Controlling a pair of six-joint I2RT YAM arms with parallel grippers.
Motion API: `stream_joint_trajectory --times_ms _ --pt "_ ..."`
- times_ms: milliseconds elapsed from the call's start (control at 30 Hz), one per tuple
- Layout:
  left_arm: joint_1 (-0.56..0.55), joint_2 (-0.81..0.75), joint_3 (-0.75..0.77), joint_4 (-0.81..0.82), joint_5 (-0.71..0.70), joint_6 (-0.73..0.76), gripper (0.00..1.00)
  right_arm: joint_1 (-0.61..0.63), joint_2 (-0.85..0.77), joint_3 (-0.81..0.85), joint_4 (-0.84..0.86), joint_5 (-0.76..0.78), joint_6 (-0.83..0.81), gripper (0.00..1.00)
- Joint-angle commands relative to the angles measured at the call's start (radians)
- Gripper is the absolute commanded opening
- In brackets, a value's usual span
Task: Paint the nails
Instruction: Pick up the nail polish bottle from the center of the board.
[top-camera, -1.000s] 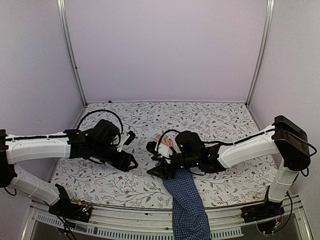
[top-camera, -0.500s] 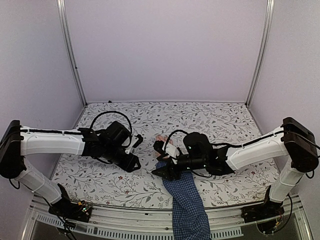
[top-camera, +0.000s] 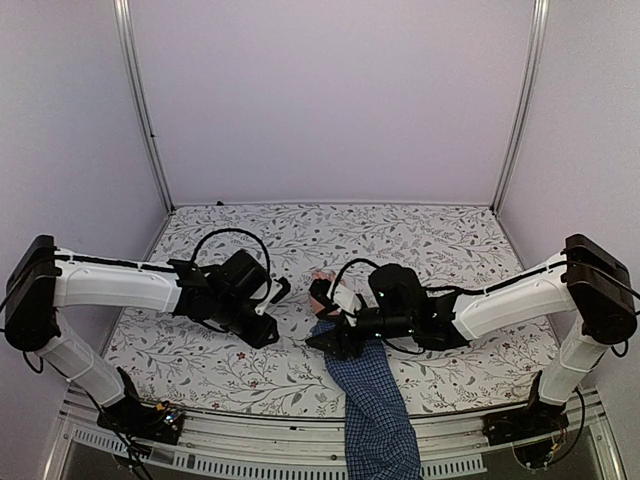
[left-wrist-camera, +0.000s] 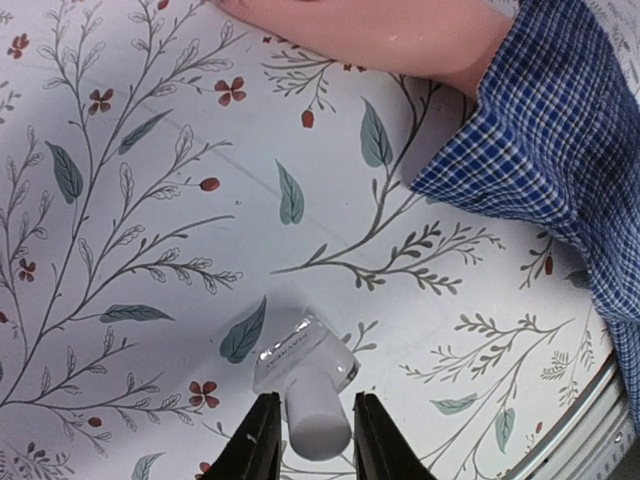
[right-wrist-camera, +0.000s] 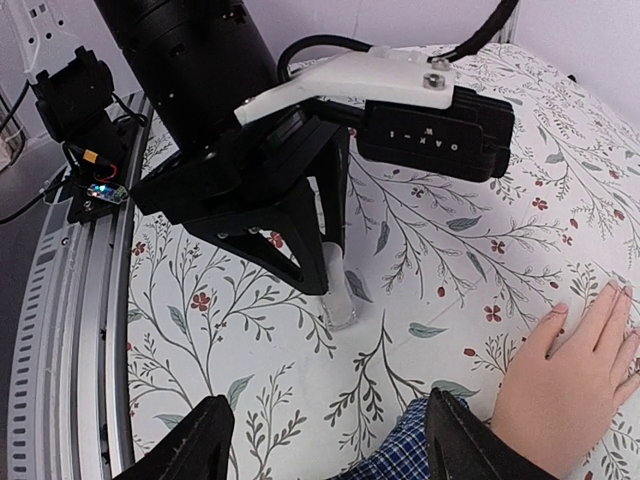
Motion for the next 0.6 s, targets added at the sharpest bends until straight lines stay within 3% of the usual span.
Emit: stream_joint_trajectory --times_ms 0,367,567 --pt "-0.021 0.008 0.027 0.009 -0.032 0.008 0.27 -0.008 0.002 -0.017 0.031 0.002 0.005 0.68" --pt "-0.036 0.013 0.058 -0.012 -0.032 0.006 0.07 -0.012 0.010 -0.035 0.049 0.012 0.009 0.68" --pt "-0.035 -0.060 0.150 -0.074 0.000 0.003 0.01 -0.012 -0.009 -0.054 0.087 0.013 0.007 0.68"
